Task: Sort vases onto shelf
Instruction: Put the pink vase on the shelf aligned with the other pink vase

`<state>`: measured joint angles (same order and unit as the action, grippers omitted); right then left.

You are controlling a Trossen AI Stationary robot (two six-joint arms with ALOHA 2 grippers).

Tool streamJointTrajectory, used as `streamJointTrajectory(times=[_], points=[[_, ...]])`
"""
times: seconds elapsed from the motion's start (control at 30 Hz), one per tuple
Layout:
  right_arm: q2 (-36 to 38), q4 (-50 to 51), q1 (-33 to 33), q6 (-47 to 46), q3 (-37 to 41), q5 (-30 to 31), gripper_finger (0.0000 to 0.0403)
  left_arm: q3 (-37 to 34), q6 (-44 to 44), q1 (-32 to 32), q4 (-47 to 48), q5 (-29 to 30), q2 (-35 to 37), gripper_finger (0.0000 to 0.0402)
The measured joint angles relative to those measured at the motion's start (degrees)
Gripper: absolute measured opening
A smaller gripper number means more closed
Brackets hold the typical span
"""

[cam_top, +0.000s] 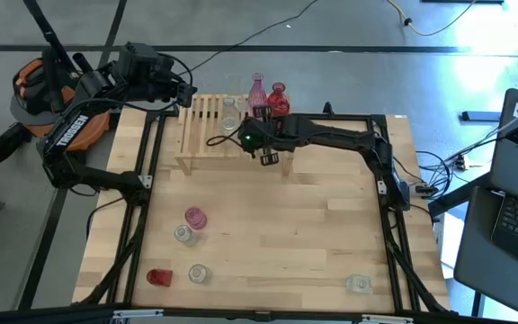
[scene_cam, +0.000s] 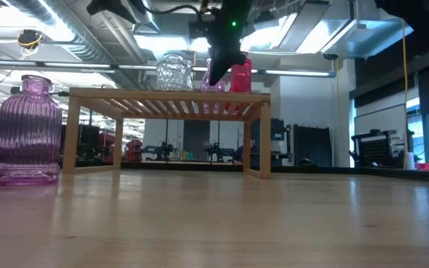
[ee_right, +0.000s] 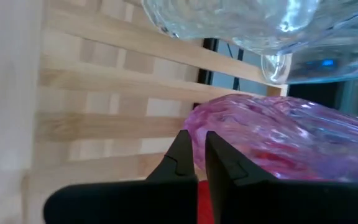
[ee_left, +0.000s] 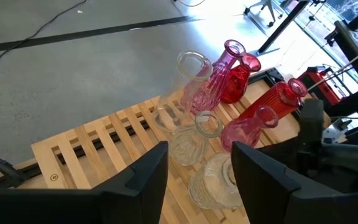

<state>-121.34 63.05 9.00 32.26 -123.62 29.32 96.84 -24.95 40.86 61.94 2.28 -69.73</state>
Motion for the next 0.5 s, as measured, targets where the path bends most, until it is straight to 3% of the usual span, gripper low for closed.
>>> streamJointTrajectory(times=[0.5], points=[[0.0,-5.1,2.3,2.7,0.4,-0.4,0.0000,0.0,0.0,0.0,0.0,0.0,0.0,0.0169]])
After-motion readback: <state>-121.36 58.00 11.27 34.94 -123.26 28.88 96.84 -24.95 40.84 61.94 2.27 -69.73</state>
